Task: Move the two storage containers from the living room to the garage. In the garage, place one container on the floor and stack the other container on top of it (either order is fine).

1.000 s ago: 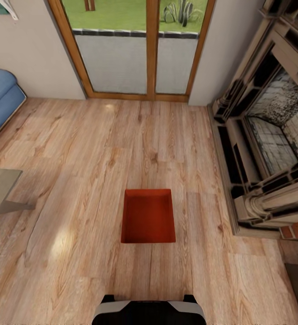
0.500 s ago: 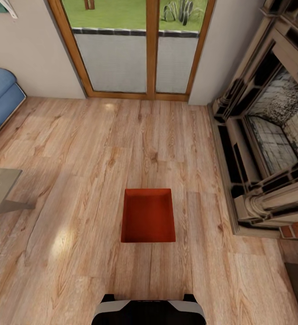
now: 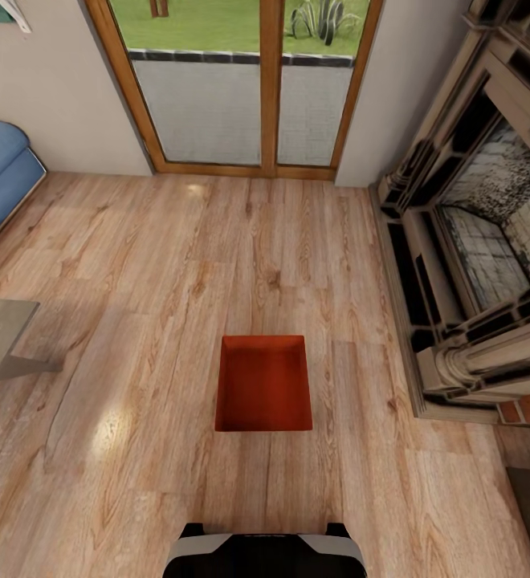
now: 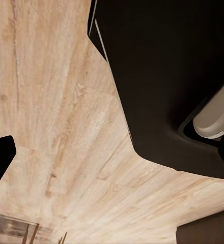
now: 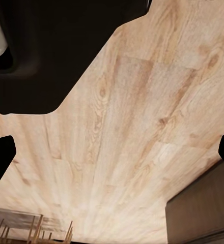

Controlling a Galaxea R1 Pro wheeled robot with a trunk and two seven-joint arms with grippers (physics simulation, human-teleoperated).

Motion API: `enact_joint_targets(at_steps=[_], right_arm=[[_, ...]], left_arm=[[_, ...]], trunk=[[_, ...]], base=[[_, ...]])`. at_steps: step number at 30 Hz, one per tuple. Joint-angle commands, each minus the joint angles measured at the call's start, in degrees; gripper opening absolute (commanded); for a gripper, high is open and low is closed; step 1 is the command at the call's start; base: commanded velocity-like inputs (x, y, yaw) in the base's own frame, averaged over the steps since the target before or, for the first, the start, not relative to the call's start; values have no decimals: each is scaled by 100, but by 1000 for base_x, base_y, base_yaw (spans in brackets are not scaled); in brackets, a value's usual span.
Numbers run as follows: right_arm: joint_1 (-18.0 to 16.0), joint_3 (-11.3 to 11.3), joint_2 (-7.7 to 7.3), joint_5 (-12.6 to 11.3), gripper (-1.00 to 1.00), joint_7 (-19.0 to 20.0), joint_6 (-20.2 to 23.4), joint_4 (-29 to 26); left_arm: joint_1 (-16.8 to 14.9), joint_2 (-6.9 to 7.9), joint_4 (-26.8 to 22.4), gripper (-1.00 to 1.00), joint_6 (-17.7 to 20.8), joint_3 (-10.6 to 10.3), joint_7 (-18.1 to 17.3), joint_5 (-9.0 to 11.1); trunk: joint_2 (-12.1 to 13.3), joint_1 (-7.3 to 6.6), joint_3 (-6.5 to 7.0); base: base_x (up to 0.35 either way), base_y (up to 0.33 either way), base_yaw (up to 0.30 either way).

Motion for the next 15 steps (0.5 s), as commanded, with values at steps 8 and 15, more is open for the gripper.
enact_joint_targets(at_steps=[8,15], right_arm=[[-6,32,6,-12,100,1,-28,17],[-6,-10,-4,-5,100,1,-6,-137]], left_arm=[[-2,-1,3,100,-14,-22,-18,43],[-2,-23,-211,100,-6,-44,-17,-33]], trunk=[[-4,1,-3],[-4,1,-3]], base=[[0,0,0],[0,0,0]])
